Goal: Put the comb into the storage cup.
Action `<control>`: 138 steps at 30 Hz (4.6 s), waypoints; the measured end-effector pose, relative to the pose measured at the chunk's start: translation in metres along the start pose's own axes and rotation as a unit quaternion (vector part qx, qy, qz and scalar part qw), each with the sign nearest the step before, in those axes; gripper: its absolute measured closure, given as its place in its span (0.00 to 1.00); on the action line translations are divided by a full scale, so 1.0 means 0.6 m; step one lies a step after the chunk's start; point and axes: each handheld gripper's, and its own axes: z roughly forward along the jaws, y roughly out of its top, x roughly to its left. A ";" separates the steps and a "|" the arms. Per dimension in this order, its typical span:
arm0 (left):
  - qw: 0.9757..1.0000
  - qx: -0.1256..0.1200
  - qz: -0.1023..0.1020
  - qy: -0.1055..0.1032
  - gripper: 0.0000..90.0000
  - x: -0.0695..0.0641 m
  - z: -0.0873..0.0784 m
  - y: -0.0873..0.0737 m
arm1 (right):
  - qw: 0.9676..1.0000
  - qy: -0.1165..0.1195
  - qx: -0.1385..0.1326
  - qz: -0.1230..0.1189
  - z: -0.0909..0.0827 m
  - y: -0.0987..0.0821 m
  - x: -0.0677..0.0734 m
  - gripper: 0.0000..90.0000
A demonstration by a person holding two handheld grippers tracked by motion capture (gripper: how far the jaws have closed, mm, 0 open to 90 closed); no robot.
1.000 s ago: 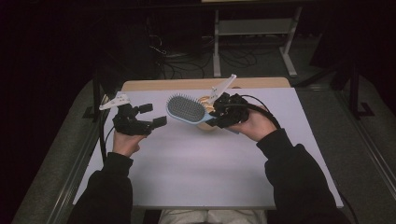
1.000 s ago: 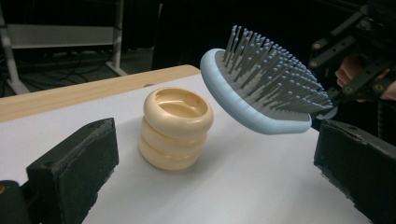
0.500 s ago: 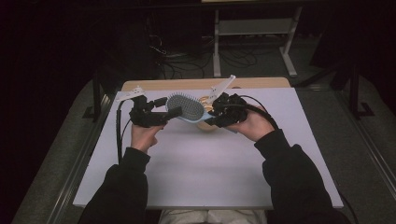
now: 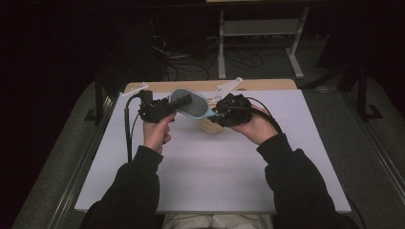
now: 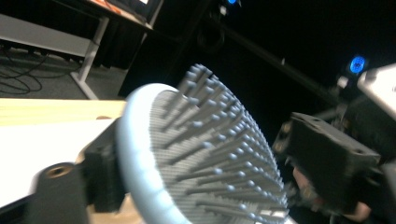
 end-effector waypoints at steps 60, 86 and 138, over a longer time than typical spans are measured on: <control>0.985 0.032 0.165 -0.024 0.62 -0.079 0.027 0.136 | 0.980 0.010 -0.086 0.177 -0.030 -0.124 -0.053 0.00; 0.985 0.021 0.171 -0.001 0.62 -0.059 0.029 0.168 | 0.968 0.006 -0.129 0.217 -0.064 -0.227 -0.041 0.00; 0.984 0.020 0.169 0.059 0.62 0.016 0.087 0.148 | 0.967 -0.012 -0.134 0.215 -0.077 -0.353 0.035 0.00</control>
